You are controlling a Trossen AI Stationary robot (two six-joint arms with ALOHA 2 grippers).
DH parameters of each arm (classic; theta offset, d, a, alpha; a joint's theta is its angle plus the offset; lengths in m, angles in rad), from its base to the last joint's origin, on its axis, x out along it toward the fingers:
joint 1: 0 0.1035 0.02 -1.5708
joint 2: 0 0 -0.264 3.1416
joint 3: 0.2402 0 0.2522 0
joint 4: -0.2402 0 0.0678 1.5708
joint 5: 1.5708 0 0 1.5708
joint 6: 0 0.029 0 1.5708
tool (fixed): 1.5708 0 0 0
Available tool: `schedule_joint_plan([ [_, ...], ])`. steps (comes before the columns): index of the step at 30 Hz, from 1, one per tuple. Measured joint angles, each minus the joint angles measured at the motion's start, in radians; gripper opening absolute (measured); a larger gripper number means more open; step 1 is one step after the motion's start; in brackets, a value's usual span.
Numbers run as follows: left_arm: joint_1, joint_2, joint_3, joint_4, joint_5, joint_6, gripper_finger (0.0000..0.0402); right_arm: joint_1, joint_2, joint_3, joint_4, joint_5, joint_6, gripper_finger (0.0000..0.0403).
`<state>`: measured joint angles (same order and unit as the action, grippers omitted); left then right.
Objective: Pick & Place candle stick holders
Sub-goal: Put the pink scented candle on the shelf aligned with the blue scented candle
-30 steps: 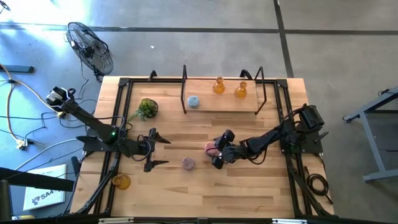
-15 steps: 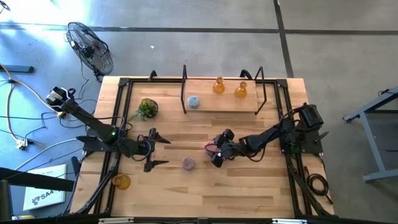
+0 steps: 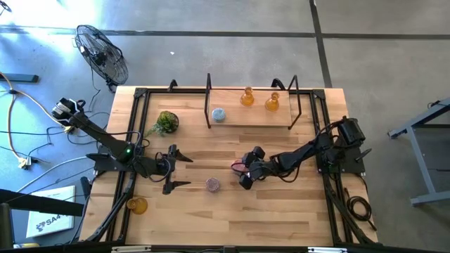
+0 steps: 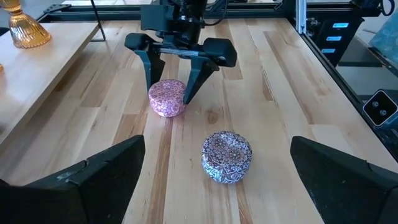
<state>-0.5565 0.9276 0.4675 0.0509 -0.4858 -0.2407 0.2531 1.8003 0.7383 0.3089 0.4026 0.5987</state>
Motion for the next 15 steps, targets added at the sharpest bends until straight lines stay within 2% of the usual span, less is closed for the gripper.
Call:
schedule_joint_plan([
  [4, 0.0, 0.0, 0.0, 0.0, 0.0, 0.0, 0.0397, -0.004, 0.028, 0.001, 0.04, 0.007, -0.005, 0.0281],
  [9, 0.0, 0.0, 0.0, 0.0, 0.0, 0.0, 0.0397, -0.008, 0.05, 0.003, 0.058, 0.036, -0.005, 0.028],
  [15, 0.0, 0.0, 0.0, 0.0, 0.0, 0.0, 0.0397, 0.016, 0.037, 0.0, 0.071, 0.033, -0.088, 0.028],
])
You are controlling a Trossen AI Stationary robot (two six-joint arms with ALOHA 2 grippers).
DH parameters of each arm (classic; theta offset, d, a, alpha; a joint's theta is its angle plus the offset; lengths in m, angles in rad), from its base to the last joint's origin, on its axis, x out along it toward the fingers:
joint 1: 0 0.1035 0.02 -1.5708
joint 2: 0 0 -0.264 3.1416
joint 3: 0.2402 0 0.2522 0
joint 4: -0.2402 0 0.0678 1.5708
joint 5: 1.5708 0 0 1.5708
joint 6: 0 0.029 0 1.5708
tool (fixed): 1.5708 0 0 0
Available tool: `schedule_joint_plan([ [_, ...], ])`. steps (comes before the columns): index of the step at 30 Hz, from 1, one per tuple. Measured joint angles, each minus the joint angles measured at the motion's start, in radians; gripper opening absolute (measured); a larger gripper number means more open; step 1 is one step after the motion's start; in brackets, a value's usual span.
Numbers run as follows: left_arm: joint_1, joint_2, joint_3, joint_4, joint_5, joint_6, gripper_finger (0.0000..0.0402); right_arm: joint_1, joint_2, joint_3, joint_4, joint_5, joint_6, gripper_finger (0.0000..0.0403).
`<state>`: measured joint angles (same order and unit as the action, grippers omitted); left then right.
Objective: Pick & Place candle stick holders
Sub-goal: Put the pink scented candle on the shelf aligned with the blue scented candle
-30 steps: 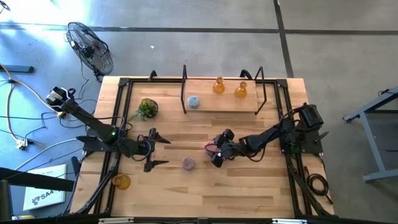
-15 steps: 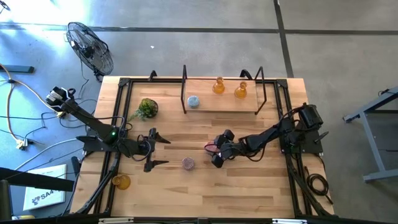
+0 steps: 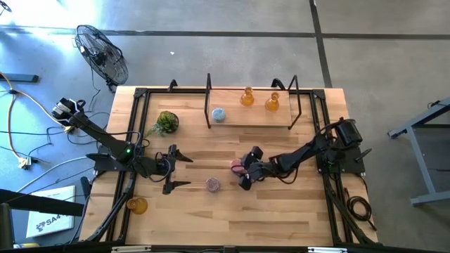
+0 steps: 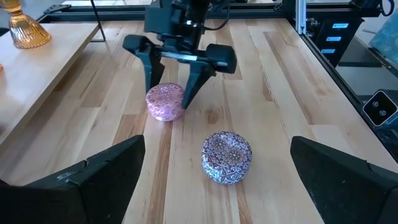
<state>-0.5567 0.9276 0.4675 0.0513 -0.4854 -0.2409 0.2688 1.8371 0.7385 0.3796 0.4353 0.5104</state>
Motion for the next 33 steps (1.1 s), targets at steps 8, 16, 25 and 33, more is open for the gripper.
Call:
schedule_joint_plan([
  [8, 0.0, 0.0, 0.0, 0.0, 0.005, 0.0, 0.0397, 0.029, -0.062, -0.002, -0.008, 0.016, -0.084, 0.028],
  [16, 0.0, 0.0, 0.0, 0.0, 0.005, 0.0, 0.0397, 0.031, -0.208, -0.002, -0.082, 0.048, -0.146, 0.028],
  [25, 0.0, 0.0, 0.0, 0.0, 0.006, 0.0, 0.0397, -0.001, -0.472, -0.001, -0.344, 0.151, -0.179, 0.028],
  [33, 0.0, 0.0, 0.0, 0.0, 0.007, 0.0, 0.0397, -0.088, -0.676, -0.001, -0.528, 0.165, -0.18, 0.028],
])
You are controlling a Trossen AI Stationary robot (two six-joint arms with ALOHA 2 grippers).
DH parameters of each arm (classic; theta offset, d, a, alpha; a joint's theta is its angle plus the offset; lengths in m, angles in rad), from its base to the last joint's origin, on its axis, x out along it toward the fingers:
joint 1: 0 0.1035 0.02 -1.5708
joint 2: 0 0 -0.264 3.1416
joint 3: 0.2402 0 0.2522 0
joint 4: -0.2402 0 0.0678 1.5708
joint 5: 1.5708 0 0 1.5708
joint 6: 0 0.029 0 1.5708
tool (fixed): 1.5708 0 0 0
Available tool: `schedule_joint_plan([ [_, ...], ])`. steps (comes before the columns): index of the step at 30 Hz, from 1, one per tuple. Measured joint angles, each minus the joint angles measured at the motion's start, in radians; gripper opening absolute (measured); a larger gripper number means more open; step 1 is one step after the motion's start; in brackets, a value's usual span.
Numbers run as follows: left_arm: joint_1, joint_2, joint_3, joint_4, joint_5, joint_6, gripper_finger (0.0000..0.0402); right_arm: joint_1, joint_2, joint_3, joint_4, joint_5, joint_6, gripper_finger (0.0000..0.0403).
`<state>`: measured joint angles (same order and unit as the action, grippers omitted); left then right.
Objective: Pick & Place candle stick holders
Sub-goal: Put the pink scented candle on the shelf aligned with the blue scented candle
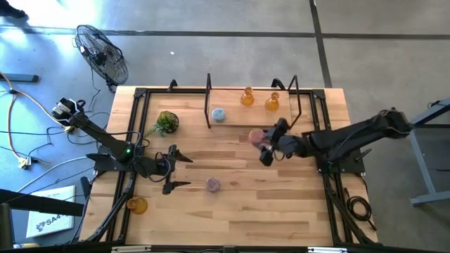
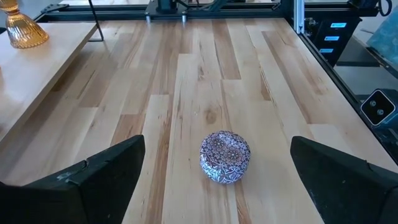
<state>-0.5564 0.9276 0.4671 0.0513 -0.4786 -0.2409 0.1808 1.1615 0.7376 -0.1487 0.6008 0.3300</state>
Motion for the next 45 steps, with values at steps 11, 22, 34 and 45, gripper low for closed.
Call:
schedule_joint_plan([
  [11, 0.0, 0.0, 0.0, 0.0, 0.0, 0.0, 0.0397, -0.209, -0.071, 0.0, -0.086, -0.132, -0.051, 0.028],
  [22, 0.0, 0.0, 0.0, 0.0, 0.0, 0.0, 0.0397, -0.425, -0.068, 0.0, -0.171, -0.166, -0.035, 0.028],
  [34, 0.0, 0.0, 0.0, 0.0, 0.0, 0.0, 0.0397, -0.549, -0.058, 0.001, -0.263, -0.2, 0.099, 0.028],
  [45, 0.0, 0.0, 0.0, 0.0, 0.0, 0.0, 0.0397, -0.525, 0.034, 0.006, -0.216, -0.164, 0.094, 0.028],
])
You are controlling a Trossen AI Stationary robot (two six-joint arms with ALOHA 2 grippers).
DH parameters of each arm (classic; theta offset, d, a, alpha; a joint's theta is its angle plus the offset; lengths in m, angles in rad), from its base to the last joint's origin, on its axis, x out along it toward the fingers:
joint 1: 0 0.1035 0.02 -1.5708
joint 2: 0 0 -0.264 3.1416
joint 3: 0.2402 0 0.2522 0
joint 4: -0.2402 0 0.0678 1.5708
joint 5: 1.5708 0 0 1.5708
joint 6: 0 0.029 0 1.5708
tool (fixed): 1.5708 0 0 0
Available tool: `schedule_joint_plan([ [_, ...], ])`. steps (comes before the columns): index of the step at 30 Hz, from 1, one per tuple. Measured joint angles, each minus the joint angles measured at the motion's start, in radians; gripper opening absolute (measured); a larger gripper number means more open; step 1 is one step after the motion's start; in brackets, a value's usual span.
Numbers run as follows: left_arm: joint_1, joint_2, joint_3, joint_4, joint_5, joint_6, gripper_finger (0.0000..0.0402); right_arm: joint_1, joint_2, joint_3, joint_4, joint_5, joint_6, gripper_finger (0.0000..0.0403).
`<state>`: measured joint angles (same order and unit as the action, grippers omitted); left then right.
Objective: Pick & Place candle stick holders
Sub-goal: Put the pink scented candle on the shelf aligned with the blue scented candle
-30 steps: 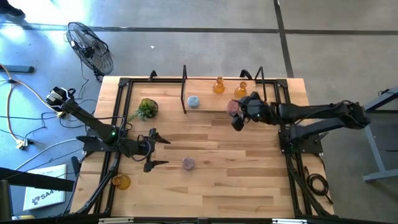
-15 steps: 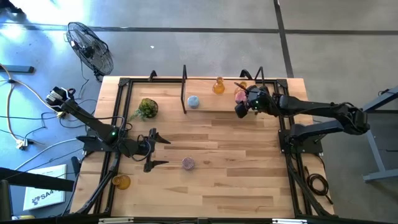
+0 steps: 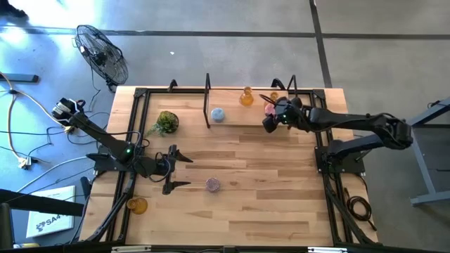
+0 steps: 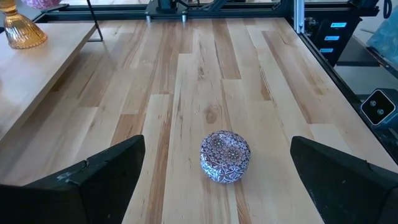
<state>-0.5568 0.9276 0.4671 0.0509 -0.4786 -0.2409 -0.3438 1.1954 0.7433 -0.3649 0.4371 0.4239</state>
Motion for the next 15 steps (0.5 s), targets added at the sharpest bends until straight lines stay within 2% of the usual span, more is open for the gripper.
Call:
schedule_joint_plan([
  [4, 0.0, 0.0, 0.0, 0.0, 0.0, 0.0, 0.0397, 0.028, -0.006, -0.004, 0.003, 0.035, -0.025, 0.028],
  [15, 0.0, 0.0, 0.0, 0.0, 0.0, 0.0, 0.0397, 0.033, -0.012, -0.005, 0.011, 0.028, -0.056, 0.028],
])
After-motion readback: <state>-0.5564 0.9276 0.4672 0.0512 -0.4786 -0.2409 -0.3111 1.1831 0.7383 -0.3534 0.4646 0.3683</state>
